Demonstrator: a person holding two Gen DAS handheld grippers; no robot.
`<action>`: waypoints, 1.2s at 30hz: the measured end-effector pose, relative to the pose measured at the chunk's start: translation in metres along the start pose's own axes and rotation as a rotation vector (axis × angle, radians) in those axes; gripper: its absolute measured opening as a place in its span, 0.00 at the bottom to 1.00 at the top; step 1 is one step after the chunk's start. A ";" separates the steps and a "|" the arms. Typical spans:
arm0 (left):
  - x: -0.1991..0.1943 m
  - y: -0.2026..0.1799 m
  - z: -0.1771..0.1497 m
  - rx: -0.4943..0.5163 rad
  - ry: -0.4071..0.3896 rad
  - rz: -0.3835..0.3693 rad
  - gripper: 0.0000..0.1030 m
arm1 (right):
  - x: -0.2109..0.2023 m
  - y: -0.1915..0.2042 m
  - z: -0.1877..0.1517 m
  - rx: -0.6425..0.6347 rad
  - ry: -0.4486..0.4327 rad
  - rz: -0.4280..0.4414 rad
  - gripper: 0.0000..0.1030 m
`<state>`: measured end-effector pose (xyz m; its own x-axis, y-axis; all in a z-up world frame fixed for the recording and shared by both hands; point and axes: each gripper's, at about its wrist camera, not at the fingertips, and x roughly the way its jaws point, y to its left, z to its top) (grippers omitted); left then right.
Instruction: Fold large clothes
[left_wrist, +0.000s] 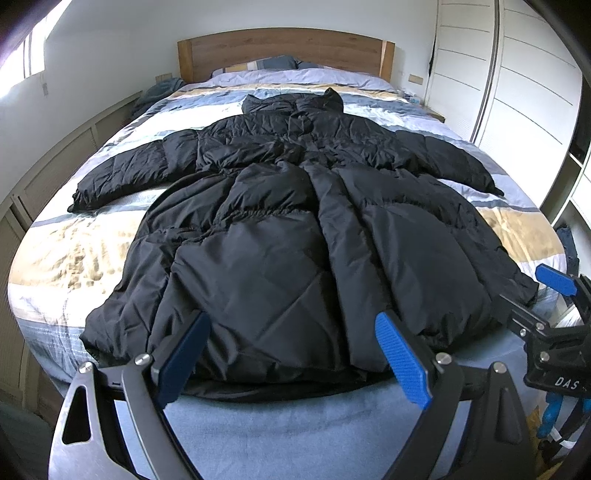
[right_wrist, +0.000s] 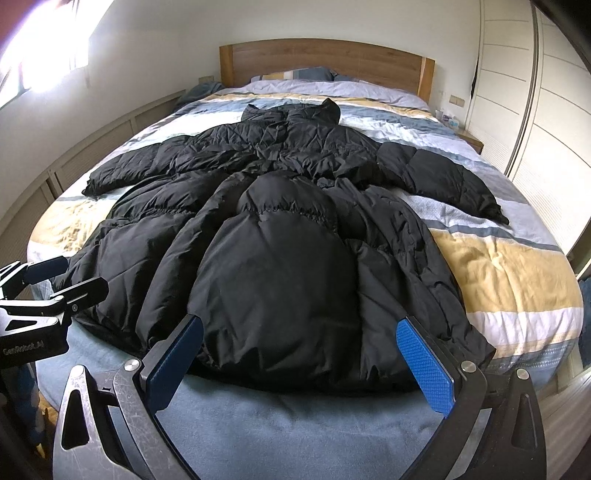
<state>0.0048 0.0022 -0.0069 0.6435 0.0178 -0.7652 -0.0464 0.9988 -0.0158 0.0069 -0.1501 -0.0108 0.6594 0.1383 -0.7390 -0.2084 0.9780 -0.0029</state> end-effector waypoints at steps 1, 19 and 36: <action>-0.001 0.000 0.001 -0.005 0.000 0.002 0.89 | 0.000 0.000 0.000 0.001 0.000 0.000 0.99; -0.002 0.006 0.001 -0.024 -0.023 0.010 0.89 | 0.001 0.001 0.000 -0.002 0.002 0.000 1.00; 0.000 0.002 0.001 -0.011 -0.022 0.012 0.89 | 0.002 0.002 0.000 -0.001 -0.001 0.000 1.00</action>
<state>0.0051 0.0037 -0.0064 0.6595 0.0314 -0.7511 -0.0626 0.9980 -0.0132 0.0075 -0.1482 -0.0126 0.6599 0.1380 -0.7385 -0.2090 0.9779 -0.0041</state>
